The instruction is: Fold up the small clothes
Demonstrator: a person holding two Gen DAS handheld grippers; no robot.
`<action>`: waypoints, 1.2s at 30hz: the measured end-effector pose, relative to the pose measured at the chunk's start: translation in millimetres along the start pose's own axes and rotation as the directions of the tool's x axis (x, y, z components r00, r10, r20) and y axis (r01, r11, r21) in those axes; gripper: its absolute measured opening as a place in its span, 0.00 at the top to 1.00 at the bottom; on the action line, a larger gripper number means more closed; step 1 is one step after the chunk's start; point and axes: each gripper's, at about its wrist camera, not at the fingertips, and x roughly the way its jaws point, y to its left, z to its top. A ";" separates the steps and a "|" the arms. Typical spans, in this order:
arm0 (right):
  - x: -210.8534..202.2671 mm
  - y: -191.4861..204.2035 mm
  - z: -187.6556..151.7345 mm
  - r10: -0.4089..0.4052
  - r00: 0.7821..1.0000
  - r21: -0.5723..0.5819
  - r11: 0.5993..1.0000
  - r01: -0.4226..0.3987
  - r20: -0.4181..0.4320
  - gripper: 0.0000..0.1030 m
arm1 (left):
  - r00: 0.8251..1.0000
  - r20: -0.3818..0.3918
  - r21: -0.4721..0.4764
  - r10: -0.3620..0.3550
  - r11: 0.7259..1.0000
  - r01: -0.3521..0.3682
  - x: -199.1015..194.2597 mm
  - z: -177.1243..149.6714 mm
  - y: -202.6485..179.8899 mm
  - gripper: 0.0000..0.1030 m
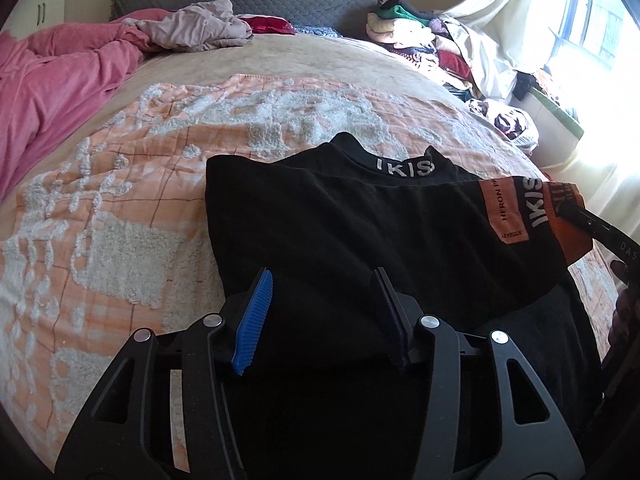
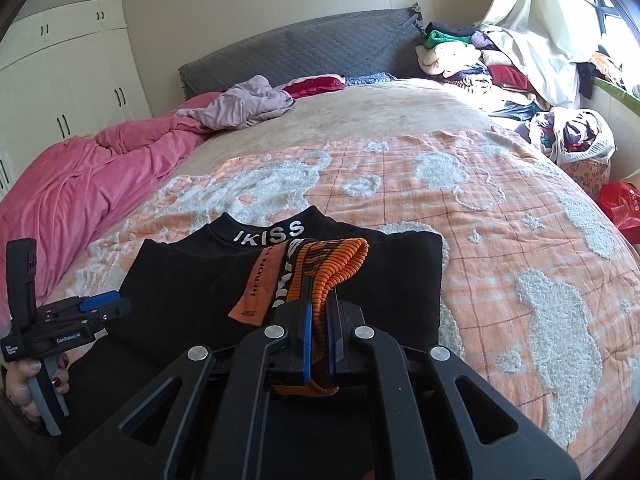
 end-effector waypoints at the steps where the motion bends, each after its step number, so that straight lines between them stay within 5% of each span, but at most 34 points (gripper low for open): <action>1: 0.7 -0.1 -0.3 -0.011 1.000 0.000 1.000 0.011 -0.004 0.96 | 1.000 -0.005 0.003 0.002 1.000 -0.001 1.5 -0.5 -1.1 0.58; 3: 3.3 -0.8 -1.0 -0.024 1.000 -0.003 1.000 0.024 -0.020 0.94 | 1.000 -0.003 0.000 0.003 1.000 -0.003 0.9 -0.8 -1.6 0.58; 6: 8.2 -2.7 -3.0 -0.037 0.998 0.005 0.999 0.038 -0.052 0.73 | 1.000 0.022 0.008 -0.009 1.000 0.008 -4.7 1.1 -4.7 0.58; 9: 9.6 -1.1 -4.9 -0.045 0.998 0.002 0.999 0.045 -0.052 0.68 | 1.000 0.019 0.018 -0.008 1.000 0.008 -2.6 0.7 -7.5 0.58; 18: 22.0 26.0 -12.2 -0.047 0.996 -0.123 0.992 0.038 -0.078 0.68 | 0.996 -0.081 0.017 0.027 1.000 -0.025 17.1 -6.7 -0.3 0.66; 22: 32.8 42.9 -18.6 -0.030 0.993 -0.184 0.983 0.009 -0.112 0.59 | 0.996 -0.085 0.012 0.016 1.000 -0.015 16.7 -8.5 2.0 0.66; 25: 52.5 45.7 -28.7 -0.131 0.972 -0.236 0.968 0.082 -0.197 0.57 | 0.996 -0.084 0.007 0.011 1.000 -0.010 16.0 -9.6 1.9 0.66; 27: 65.2 36.6 -37.7 -0.160 0.954 -0.235 0.967 0.100 -0.253 0.56 | 0.996 -0.086 0.006 0.005 1.000 -0.005 15.5 -10.1 1.9 0.66; 36: 68.1 30.9 -41.5 -0.158 0.953 -0.221 0.970 0.101 -0.259 0.53 | 0.996 -0.086 -0.003 -0.005 1.000 0.005 14.9 -9.9 2.7 0.66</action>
